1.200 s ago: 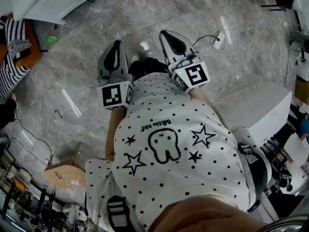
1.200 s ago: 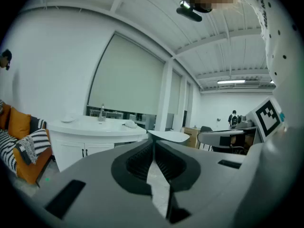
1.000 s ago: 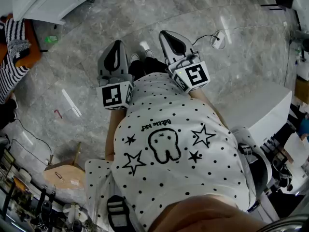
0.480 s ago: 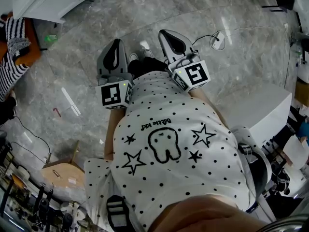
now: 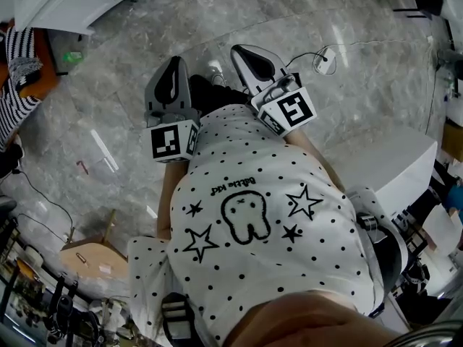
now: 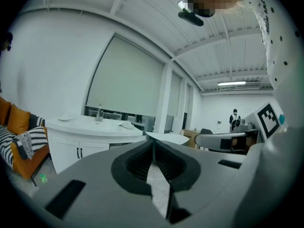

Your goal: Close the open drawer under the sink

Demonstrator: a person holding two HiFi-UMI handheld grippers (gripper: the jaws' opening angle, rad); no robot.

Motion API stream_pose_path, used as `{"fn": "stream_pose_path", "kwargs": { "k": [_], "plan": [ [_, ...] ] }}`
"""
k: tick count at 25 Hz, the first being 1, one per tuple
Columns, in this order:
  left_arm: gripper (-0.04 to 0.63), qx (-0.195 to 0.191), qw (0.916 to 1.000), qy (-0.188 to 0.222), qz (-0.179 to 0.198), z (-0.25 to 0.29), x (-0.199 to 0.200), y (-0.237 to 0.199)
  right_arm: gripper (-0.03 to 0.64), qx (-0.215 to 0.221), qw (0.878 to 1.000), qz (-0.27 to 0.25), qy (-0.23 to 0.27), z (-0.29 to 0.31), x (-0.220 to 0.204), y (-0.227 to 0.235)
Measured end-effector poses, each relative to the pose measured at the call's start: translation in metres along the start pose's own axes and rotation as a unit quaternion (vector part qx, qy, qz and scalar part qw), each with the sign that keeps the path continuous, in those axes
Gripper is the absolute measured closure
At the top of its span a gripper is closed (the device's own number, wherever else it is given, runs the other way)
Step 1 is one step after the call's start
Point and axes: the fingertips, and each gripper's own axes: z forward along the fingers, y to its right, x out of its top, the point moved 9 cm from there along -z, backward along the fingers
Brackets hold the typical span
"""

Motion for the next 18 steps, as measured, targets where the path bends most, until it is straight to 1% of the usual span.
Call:
{"fn": "stream_pose_path", "kwargs": {
  "k": [7,12,18],
  "plan": [
    [0.575,-0.015,0.9998,-0.006,-0.011,0.000,0.004,0.005,0.603,0.005,1.000,0.007,-0.018,0.000,-0.001,0.000],
    [0.575,-0.027,0.9996,0.003,-0.008,0.011,0.010,0.005,0.603,-0.010,1.000,-0.005,-0.013,0.000,0.006,0.007],
    [0.575,-0.038,0.9992,0.010,-0.012,0.034,0.050,-0.015,0.603,-0.025,1.000,-0.011,-0.009,0.024,0.040,0.008]
  ]
}}
